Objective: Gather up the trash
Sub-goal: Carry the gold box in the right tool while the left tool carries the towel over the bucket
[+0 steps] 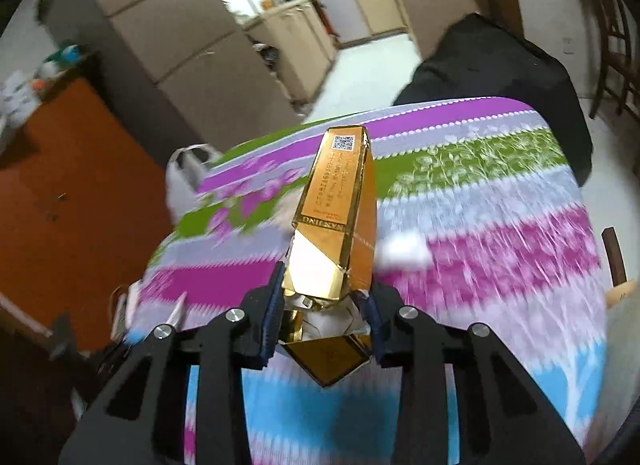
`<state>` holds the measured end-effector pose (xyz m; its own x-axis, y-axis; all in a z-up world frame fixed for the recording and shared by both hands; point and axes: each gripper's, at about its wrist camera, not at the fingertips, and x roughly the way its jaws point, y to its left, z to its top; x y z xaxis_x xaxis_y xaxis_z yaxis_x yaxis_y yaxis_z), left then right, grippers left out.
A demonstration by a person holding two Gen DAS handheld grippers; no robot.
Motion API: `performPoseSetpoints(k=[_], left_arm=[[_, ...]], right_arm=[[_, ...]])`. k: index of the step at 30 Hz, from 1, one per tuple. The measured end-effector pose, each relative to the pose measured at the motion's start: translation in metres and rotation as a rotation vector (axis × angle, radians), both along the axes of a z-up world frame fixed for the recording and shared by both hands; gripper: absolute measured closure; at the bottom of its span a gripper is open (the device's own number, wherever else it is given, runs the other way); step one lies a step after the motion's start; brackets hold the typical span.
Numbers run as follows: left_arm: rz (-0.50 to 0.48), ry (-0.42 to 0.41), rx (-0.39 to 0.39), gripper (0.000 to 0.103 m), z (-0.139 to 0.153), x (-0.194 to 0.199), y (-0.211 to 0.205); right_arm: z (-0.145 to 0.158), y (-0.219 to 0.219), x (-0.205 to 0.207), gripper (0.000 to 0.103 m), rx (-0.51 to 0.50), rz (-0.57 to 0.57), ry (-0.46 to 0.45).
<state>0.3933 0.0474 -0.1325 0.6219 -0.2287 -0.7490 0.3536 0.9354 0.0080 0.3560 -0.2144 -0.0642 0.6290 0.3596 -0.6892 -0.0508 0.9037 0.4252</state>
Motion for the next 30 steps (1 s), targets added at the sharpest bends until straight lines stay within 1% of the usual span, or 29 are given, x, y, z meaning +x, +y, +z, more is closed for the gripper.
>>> performPoseSetpoints(k=[2,3,5,6,7,8,10,11,12,14,15,17,18,20,23,25,26,27,28,29,30], left_arm=[[-0.023,0.006,-0.012,0.068,0.001,-0.006,-0.004],[-0.031,0.009,-0.017,0.068,0.001,-0.008,-0.006],[-0.053,0.016,-0.026,0.068,0.001,-0.014,-0.011],[-0.064,0.023,-0.031,0.068,0.001,-0.017,-0.014],[-0.071,0.026,-0.034,0.068,0.000,-0.019,-0.016],[-0.078,0.026,-0.033,0.068,-0.001,-0.021,-0.019],[-0.080,0.013,-0.012,0.068,-0.003,-0.024,-0.025],[-0.078,0.012,-0.009,0.068,-0.003,-0.025,-0.025],[-0.076,0.014,-0.011,0.068,-0.002,-0.025,-0.025],[-0.071,0.017,-0.018,0.068,-0.001,-0.024,-0.023],[-0.069,0.015,-0.016,0.068,0.000,-0.025,-0.022],[-0.073,0.008,-0.007,0.068,0.001,-0.026,-0.021],[-0.076,0.004,-0.004,0.068,0.001,-0.027,-0.021],[-0.091,-0.006,0.000,0.068,0.000,-0.030,-0.020],[-0.112,-0.015,0.007,0.067,-0.003,-0.032,-0.020],[-0.120,-0.020,0.000,0.067,-0.003,-0.033,-0.017],[-0.124,-0.019,-0.009,0.066,-0.003,-0.033,-0.016],[-0.125,-0.019,-0.016,0.065,-0.003,-0.033,-0.015],[-0.126,-0.018,-0.024,0.062,-0.004,-0.033,-0.013],[-0.125,-0.015,-0.026,0.058,-0.004,-0.032,-0.012],[-0.125,-0.012,-0.030,0.056,-0.005,-0.032,-0.011]], right_arm=[[0.002,-0.008,-0.038,0.067,0.059,0.065,0.014],[0.000,-0.009,-0.050,0.066,0.081,0.083,0.026],[-0.014,-0.014,-0.081,0.063,0.148,0.141,0.078],[-0.025,-0.017,-0.097,0.062,0.145,0.152,0.111],[-0.032,-0.018,-0.105,0.062,0.111,0.150,0.131],[-0.041,-0.020,-0.113,0.059,0.054,0.139,0.147],[-0.055,-0.028,-0.119,0.050,-0.050,0.079,0.172],[-0.059,-0.034,-0.121,0.040,-0.102,0.033,0.168],[-0.058,-0.039,-0.124,0.029,-0.124,-0.004,0.142],[-0.053,-0.044,-0.134,0.015,-0.155,-0.045,0.080],[-0.048,-0.042,-0.140,0.015,-0.185,-0.049,0.040],[-0.042,-0.034,-0.152,0.014,-0.261,-0.041,-0.002],[-0.042,-0.025,-0.157,0.014,-0.314,-0.021,-0.020],[-0.047,-0.017,-0.159,0.014,-0.389,0.014,-0.035],[-0.055,0.002,-0.150,0.014,-0.513,0.064,-0.065],[-0.060,0.005,-0.144,0.014,-0.570,0.070,-0.090],[-0.063,0.004,-0.144,0.020,-0.570,0.078,-0.088],[-0.066,0.003,-0.141,0.032,-0.561,0.091,-0.079],[-0.069,0.003,-0.138,0.039,-0.543,0.109,-0.060],[-0.071,0.003,-0.136,0.051,-0.527,0.117,-0.043],[-0.073,0.003,-0.135,0.054,-0.507,0.124,-0.032]])
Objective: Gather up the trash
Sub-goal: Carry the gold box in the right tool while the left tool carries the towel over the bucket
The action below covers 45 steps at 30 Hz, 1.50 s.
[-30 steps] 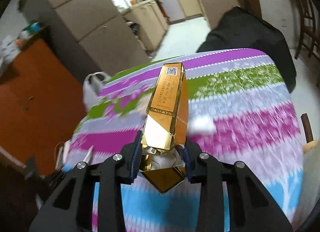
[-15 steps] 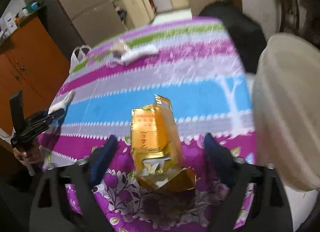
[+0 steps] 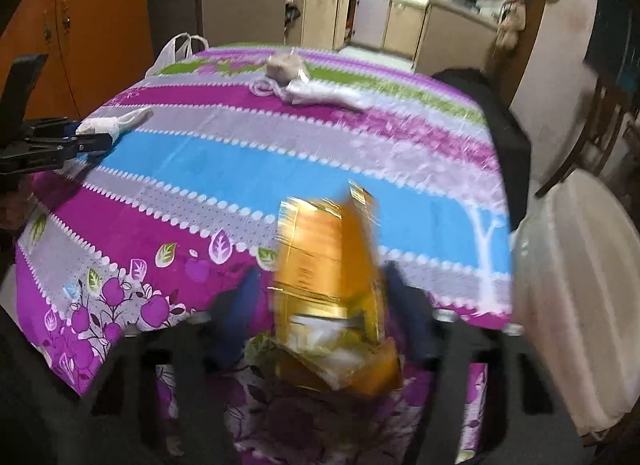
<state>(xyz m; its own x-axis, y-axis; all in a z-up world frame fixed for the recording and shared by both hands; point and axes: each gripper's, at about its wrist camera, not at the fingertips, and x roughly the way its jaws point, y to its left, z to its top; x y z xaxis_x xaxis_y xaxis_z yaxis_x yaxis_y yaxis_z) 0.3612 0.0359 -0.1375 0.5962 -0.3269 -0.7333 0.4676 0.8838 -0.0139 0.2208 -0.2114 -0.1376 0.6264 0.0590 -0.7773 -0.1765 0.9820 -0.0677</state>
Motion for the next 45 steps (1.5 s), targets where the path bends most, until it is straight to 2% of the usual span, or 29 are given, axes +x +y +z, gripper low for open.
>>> performPoseSetpoints(k=[1,5,6,7,12,18,23,33,45], left_arm=[[0.002,0.003,0.003,0.054,-0.001,0.000,0.001],[0.006,-0.002,0.014,0.055,-0.003,0.000,0.001],[0.006,-0.003,0.015,0.057,-0.003,0.000,0.001],[0.005,-0.002,0.017,0.066,-0.004,0.001,-0.001],[0.023,-0.013,0.018,0.069,-0.001,0.001,-0.003],[0.065,-0.035,0.001,0.070,0.018,0.002,-0.003],[0.066,-0.051,-0.032,0.070,0.036,0.001,-0.015],[0.006,-0.111,0.001,0.070,0.076,-0.001,-0.079],[-0.068,-0.166,0.048,0.070,0.111,0.005,-0.165]], right_arm=[[0.000,-0.001,-0.001,0.054,0.025,-0.005,-0.003],[0.000,-0.004,-0.003,0.056,0.116,-0.037,-0.015],[0.000,-0.006,-0.003,0.057,0.142,-0.047,-0.014],[0.000,-0.006,-0.003,0.057,0.160,-0.053,-0.013],[0.003,-0.012,-0.005,0.058,0.245,-0.090,0.000],[0.011,-0.013,-0.008,0.058,0.362,-0.162,0.033],[0.029,-0.003,-0.013,0.057,0.408,-0.167,-0.003],[0.071,0.014,-0.021,0.057,0.397,-0.151,-0.061],[0.107,-0.018,-0.036,0.057,0.339,-0.228,-0.143]])
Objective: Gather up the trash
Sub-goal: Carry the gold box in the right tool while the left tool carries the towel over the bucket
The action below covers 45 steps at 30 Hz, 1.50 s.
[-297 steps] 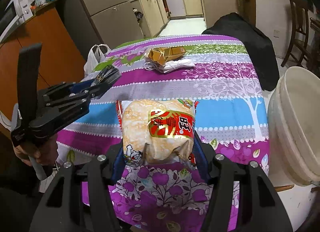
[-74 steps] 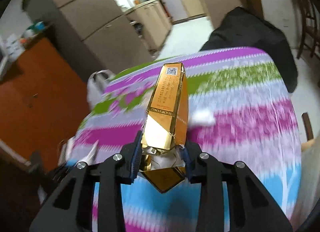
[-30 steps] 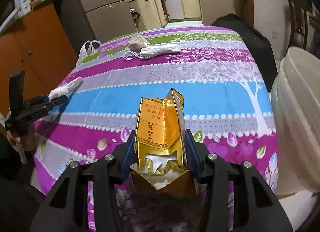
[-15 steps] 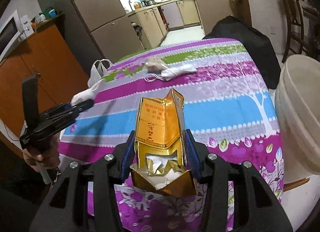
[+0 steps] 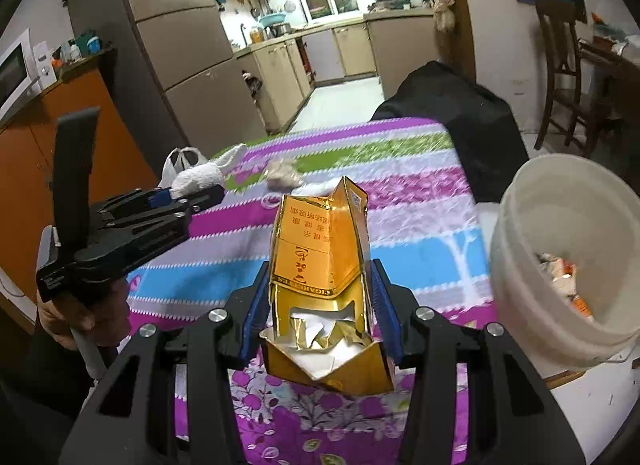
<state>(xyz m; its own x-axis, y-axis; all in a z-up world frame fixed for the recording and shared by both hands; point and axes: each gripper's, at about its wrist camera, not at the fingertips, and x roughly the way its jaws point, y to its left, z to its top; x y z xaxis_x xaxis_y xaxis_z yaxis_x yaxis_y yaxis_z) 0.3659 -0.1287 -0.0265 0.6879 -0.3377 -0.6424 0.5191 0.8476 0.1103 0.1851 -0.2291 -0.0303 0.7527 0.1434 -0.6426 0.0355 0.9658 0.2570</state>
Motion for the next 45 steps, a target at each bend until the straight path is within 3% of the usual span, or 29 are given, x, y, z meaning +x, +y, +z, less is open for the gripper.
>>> performPoseSetpoints(k=[14,30,45], left_arm=[[-0.080,-0.064,0.044,0.070,0.023,-0.005,-0.084],[-0.235,-0.105,0.083,0.070,0.036,-0.018,-0.189],[-0.429,-0.112,0.160,0.070,0.021,-0.025,-0.327]], right_arm=[[0.035,-0.050,-0.009,0.057,0.008,-0.074,-0.028],[0.053,-0.142,-0.031,0.057,0.012,-0.248,0.025],[0.048,-0.245,-0.036,0.057,0.002,-0.407,0.201]])
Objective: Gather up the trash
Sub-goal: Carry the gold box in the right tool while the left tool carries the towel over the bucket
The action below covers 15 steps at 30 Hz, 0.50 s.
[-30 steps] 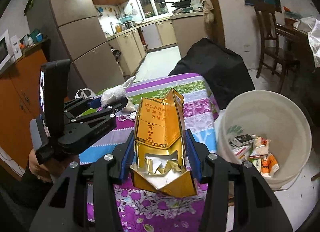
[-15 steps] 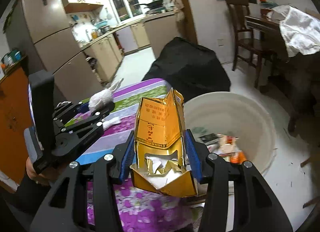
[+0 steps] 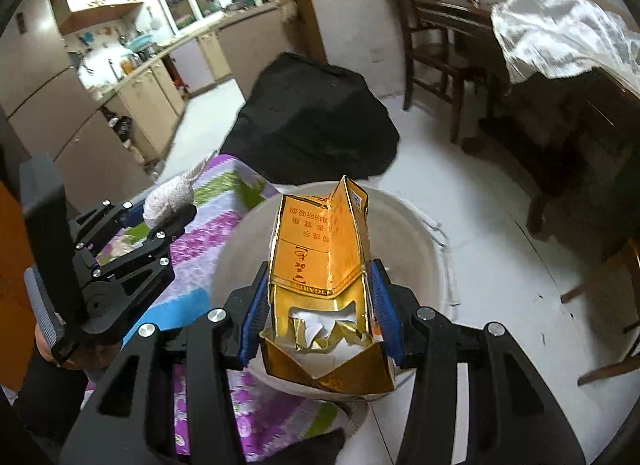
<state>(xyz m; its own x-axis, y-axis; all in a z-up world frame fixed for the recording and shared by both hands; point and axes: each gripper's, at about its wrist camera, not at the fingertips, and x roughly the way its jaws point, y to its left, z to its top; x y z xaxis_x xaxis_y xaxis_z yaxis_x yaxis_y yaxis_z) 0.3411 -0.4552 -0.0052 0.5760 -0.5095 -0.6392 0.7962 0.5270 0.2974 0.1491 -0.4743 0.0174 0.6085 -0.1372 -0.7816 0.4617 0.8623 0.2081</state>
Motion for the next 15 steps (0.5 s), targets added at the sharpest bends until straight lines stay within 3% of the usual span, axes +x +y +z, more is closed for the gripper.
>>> performPoseSetpoints(k=[9,15], left_arm=[[-0.093,0.053,0.045,0.070,-0.021,0.001,-0.062],[-0.130,0.077,0.066,0.070,-0.037,-0.002,-0.072]], right_arm=[[-0.013,-0.018,0.010,0.056,-0.004,-0.011,0.116],[-0.019,-0.017,0.016,0.056,-0.030,0.004,0.161]])
